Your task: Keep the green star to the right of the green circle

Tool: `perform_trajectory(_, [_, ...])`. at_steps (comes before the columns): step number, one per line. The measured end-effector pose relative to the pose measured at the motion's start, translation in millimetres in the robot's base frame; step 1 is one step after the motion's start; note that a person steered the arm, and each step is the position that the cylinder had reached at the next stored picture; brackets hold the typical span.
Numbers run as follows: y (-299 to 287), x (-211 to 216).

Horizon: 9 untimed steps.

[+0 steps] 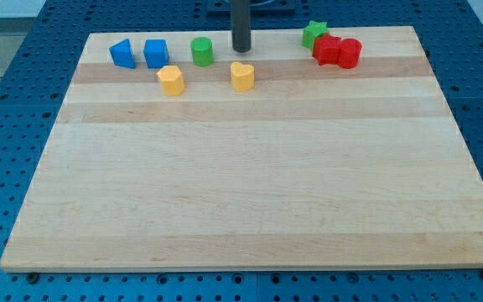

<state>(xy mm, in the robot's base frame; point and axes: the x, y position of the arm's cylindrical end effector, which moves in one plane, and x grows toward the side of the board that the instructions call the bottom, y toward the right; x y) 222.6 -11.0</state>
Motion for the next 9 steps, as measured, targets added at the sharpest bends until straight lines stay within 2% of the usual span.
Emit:
perform_trajectory(1, [9, -8])
perform_trajectory(2, [77, -26])
perform_trajectory(4, [166, -30])
perform_trajectory(6, [189, -8])
perform_trajectory(8, [151, 24])
perform_trajectory(9, [190, 21])
